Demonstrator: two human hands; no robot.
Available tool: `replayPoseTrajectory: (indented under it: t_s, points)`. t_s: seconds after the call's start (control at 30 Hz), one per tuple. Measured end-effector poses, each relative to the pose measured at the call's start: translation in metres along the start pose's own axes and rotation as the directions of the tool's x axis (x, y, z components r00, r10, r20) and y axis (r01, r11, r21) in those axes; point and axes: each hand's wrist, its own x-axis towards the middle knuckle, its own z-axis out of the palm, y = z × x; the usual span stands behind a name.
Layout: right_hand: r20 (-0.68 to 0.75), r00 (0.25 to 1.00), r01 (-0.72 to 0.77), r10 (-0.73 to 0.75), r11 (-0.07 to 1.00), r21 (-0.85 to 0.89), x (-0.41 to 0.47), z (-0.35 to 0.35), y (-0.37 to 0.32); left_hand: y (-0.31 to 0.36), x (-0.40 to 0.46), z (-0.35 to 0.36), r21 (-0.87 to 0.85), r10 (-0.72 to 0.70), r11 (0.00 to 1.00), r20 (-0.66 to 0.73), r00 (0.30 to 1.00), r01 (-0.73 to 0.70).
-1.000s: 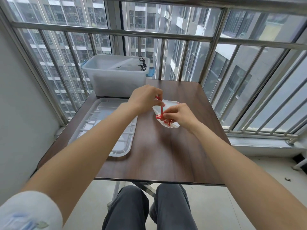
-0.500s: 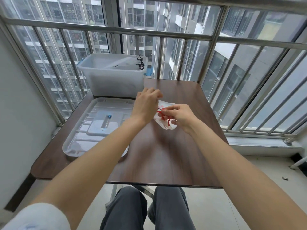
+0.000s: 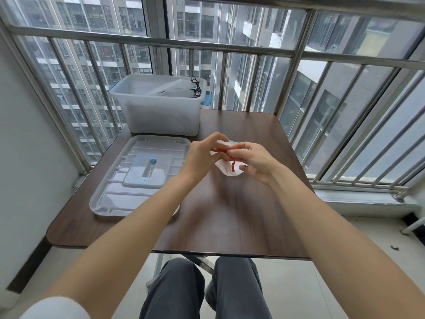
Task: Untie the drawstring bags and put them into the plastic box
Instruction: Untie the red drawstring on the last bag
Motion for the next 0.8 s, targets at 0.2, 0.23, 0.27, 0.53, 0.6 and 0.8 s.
replayPoseTrajectory:
  t_s: [0.2, 0.23, 0.27, 0.53, 0.6, 0.8]
  points:
    - [-0.057, 0.996, 0.071, -0.066, 0.994, 0.078, -0.002, 0.007, -0.002, 0.0, 0.0, 0.001, 0.11, 0.062, 0.992, -0.048, 0.997, -0.056]
    - [-0.102, 0.992, 0.083, -0.078, 0.995, 0.051, -0.002, 0.009, -0.002, 0.0, 0.001, 0.002, 0.115, 0.058, 0.992, -0.064, 0.996, -0.05]
    - [-0.142, 0.986, 0.095, -0.091, 0.995, 0.018, -0.001, 0.012, -0.002, -0.001, 0.002, 0.003, 0.121, 0.052, 0.992, -0.078, 0.996, -0.043]
    - [-0.225, 0.97, 0.095, -0.097, 0.995, -0.018, 0.005, 0.014, 0.008, -0.004, 0.0, 0.004, 0.062, -0.083, 0.994, -0.131, 0.988, 0.091]
    - [-0.234, 0.964, 0.124, -0.125, 0.992, -0.02, 0.005, 0.015, 0.011, -0.002, -0.002, 0.004, -0.187, -0.218, 0.962, -0.082, 0.973, 0.199]
    - [-0.307, 0.925, 0.205, -0.224, 0.974, -0.093, 0.005, 0.014, 0.011, -0.003, -0.003, 0.003, -0.417, -0.386, 0.844, -0.033, 0.922, 0.338]
